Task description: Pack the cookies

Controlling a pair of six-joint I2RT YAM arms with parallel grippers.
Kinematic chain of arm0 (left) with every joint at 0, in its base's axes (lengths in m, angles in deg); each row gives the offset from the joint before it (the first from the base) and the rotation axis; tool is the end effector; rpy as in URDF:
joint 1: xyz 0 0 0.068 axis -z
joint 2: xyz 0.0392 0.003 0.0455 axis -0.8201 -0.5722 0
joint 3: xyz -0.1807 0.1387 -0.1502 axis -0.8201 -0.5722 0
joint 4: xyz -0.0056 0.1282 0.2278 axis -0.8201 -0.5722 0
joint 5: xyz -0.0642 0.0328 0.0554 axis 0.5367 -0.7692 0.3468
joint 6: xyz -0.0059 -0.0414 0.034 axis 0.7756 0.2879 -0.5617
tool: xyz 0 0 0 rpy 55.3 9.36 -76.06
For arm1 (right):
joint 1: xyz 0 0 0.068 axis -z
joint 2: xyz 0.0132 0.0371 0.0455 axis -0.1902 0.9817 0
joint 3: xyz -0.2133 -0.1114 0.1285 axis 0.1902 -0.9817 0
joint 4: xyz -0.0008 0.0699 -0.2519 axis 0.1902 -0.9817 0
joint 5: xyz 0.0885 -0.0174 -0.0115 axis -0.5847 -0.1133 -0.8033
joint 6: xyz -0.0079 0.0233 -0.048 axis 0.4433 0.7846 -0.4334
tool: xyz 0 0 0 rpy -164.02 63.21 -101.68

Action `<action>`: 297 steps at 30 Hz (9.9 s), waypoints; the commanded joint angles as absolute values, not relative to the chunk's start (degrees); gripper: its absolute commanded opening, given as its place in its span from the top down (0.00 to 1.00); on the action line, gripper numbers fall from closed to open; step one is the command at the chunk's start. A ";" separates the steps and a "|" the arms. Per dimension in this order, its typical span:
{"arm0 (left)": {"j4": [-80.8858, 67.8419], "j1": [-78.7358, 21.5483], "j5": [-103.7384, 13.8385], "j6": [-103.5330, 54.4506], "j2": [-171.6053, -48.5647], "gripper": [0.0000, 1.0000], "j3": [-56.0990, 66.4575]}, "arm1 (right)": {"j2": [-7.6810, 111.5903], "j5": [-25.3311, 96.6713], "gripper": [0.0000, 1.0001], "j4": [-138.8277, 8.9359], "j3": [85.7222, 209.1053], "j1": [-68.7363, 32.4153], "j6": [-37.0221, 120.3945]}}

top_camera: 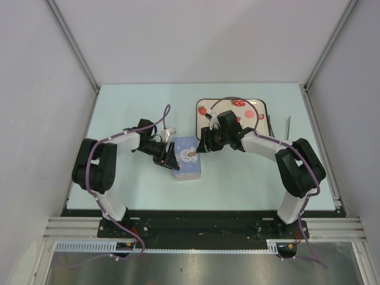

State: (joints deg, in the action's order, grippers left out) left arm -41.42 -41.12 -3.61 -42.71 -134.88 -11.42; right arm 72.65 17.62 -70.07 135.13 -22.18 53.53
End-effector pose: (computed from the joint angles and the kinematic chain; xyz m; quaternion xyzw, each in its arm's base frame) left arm 0.2888 -0.0999 0.1492 0.2063 0.8796 -0.4225 0.0723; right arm 0.3091 0.2202 0.1928 -0.1991 0.8799 0.3501 0.2523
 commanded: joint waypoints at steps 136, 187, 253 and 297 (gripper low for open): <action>-43.08 -46.92 -5.31 -47.37 -134.43 0.37 -5.91 | 78.01 71.79 0.64 -66.37 118.01 -66.11 -6.00; -41.94 -47.09 -2.23 -42.54 -133.29 0.38 2.35 | 55.08 50.79 0.31 -87.73 136.72 -47.85 12.79; -22.08 -46.83 -9.00 -31.02 -146.56 0.43 -1.16 | 94.71 8.86 0.45 -83.77 159.67 -19.00 42.25; -34.64 -45.25 -23.77 -31.81 -154.47 0.80 10.00 | 93.75 14.84 0.87 -88.43 153.61 -26.74 45.68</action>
